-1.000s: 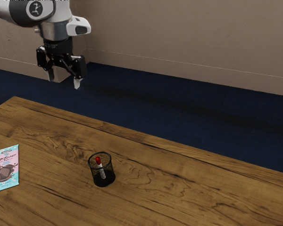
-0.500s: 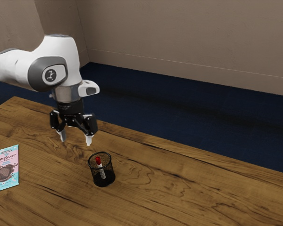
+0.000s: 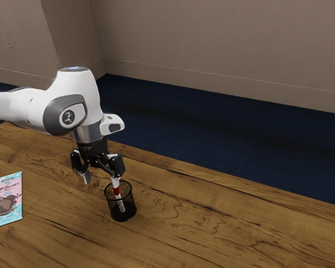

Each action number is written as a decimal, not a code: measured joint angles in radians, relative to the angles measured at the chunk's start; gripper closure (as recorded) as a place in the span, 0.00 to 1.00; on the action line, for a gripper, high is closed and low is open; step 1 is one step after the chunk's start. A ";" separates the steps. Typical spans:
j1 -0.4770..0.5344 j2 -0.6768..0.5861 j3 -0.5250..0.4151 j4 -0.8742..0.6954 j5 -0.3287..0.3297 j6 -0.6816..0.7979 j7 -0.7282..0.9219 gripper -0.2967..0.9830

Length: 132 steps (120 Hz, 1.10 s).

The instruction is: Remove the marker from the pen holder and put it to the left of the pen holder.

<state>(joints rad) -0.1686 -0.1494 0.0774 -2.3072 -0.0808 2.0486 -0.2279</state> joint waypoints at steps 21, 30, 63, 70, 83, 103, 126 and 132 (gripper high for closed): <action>-0.009 0.030 -0.006 0.002 -0.004 0.047 0.031 0.23; -0.010 0.039 -0.007 0.002 -0.011 0.065 0.043 0.23; -0.008 0.068 -0.007 -0.014 -0.031 0.105 0.079 0.23; -0.006 0.072 -0.007 -0.017 -0.032 0.109 0.085 0.23; -0.004 0.073 -0.007 -0.026 -0.033 0.114 0.094 0.23; -0.003 0.071 -0.006 -0.044 -0.033 0.121 0.106 0.23; -0.005 0.081 -0.007 -0.037 -0.033 0.150 0.122 0.23; -0.005 0.086 -0.007 -0.036 -0.033 0.158 0.126 0.23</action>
<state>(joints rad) -0.1736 -0.0639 0.0705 -2.3433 -0.1139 2.2065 -0.1017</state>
